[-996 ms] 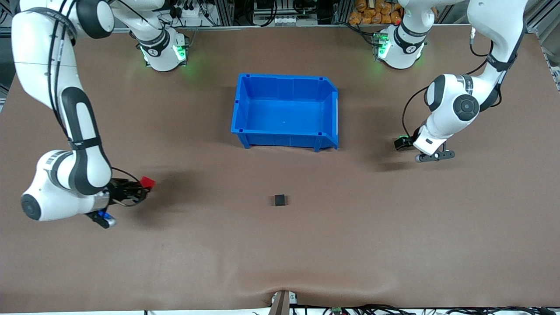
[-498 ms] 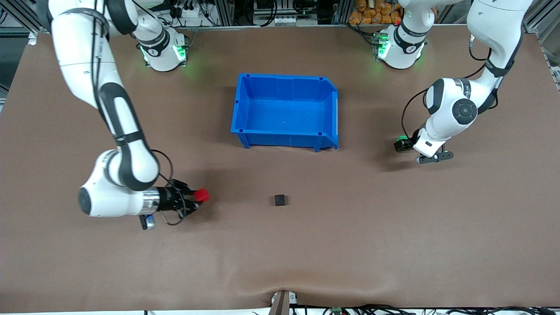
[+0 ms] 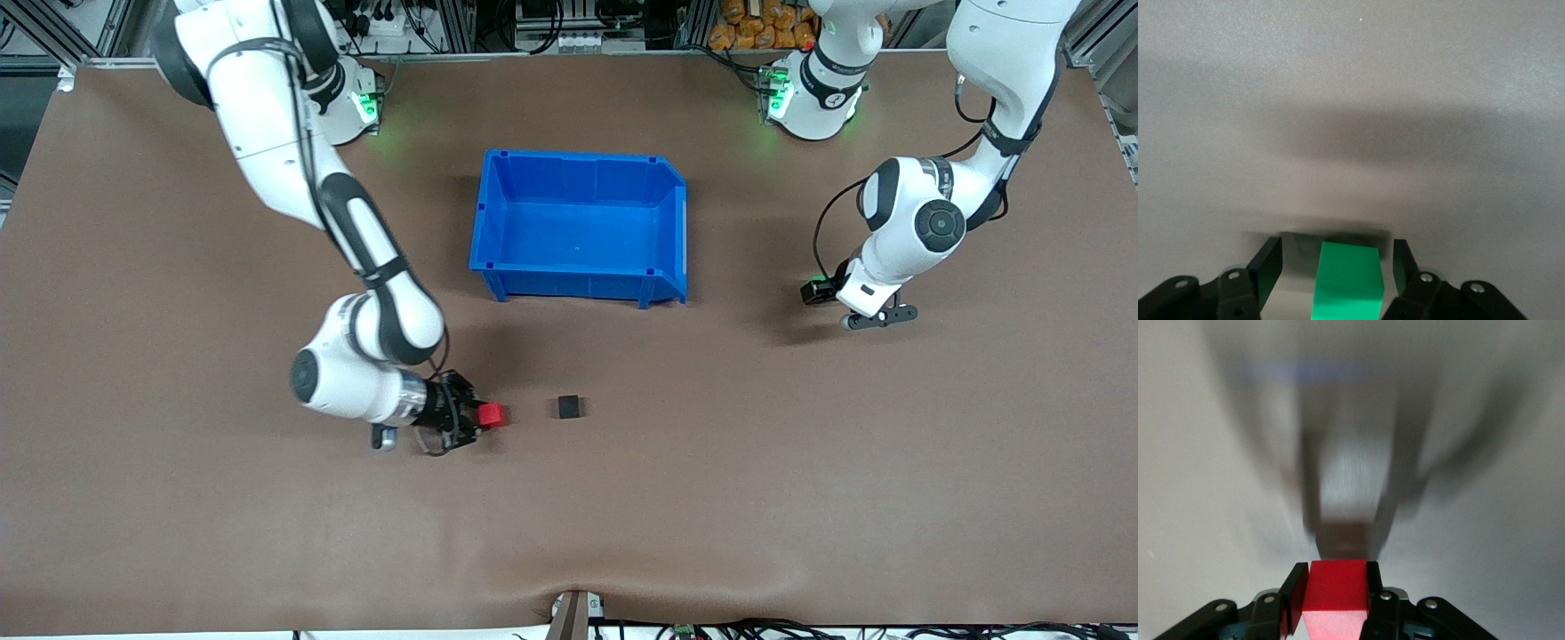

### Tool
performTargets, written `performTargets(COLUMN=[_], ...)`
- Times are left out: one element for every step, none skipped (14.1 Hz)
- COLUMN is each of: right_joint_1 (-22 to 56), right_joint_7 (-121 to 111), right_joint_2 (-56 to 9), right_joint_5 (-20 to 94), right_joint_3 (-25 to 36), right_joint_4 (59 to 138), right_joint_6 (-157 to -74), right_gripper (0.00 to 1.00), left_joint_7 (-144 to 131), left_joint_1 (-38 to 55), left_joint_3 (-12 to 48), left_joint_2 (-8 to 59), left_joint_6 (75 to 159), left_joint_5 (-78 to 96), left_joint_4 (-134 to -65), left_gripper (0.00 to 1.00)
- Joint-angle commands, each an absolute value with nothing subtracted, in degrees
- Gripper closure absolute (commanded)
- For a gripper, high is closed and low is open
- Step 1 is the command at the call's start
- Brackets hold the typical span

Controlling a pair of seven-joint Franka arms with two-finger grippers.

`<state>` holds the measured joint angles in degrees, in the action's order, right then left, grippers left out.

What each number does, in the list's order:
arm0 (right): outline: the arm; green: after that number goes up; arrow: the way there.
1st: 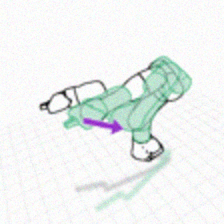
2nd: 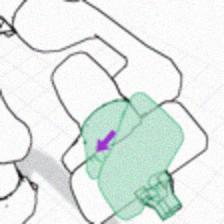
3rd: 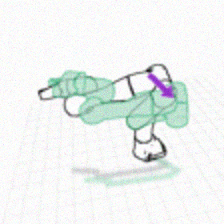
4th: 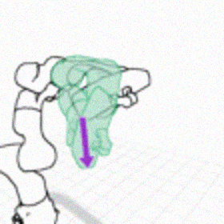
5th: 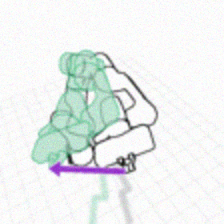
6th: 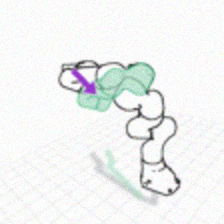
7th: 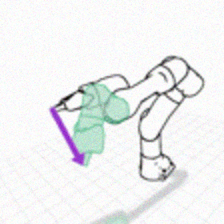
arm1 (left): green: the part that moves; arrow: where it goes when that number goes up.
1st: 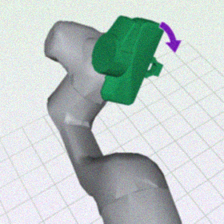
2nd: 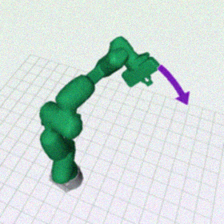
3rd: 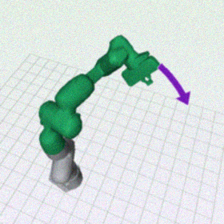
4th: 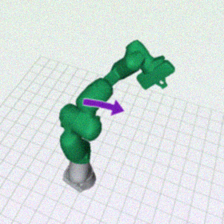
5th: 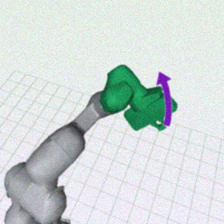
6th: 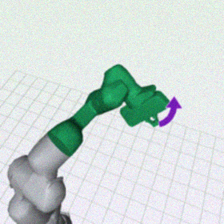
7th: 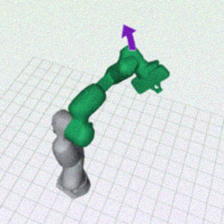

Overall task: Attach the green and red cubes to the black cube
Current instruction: 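Carry the red cube with the right gripper toward the black cube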

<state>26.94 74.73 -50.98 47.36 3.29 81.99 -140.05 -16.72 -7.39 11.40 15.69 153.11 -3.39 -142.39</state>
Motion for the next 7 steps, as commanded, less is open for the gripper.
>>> performTargets(right_joint_1=[29.53,30.49,31.19,31.98,32.95,33.22,33.4], right_joint_7=[79.35,80.15,80.94,81.82,82.09,82.09,82.18], right_joint_2=[-53.17,-53.78,-54.05,-54.31,-54.49,-54.84,-54.93], right_joint_5=[48.78,48.78,48.78,48.69,48.6,48.69,48.69], right_joint_3=[3.96,3.96,3.96,3.96,3.96,3.96,3.96], right_joint_4=[79.19,78.67,78.4,78.4,78.4,78.4,78.22], right_joint_6=[-142.38,-142.64,-143.34,-144.39,-145.27,-145.98,-146.25], right_gripper=[1.0,1.0,1.0,1.0,1.0,1.0,1.0], left_joint_7=[-18.81,-18.81,-18.81,-18.81,-18.81,-18.9,-18.9], left_joint_1=[-7.21,-7.21,-7.12,-7.12,-6.77,-6.68,-6.42], left_joint_3=[11.69,11.69,11.69,11.69,11.69,11.69,11.69], left_joint_2=[14.33,14.33,14.33,14.33,14.33,14.33,14.33], left_joint_6=[153.55,153.54,153.54,153.54,153.54,153.54,153.54], left_joint_5=[-4.66,-4.66,-4.66,-4.66,-4.66,-4.66,-4.66], left_joint_4=[-143.61,-143.53,-143.53,-143.53,-143.53,-143.53,-143.53], left_gripper=[0.24,0.25,0.26,0.28,0.3,0.32,0.33])
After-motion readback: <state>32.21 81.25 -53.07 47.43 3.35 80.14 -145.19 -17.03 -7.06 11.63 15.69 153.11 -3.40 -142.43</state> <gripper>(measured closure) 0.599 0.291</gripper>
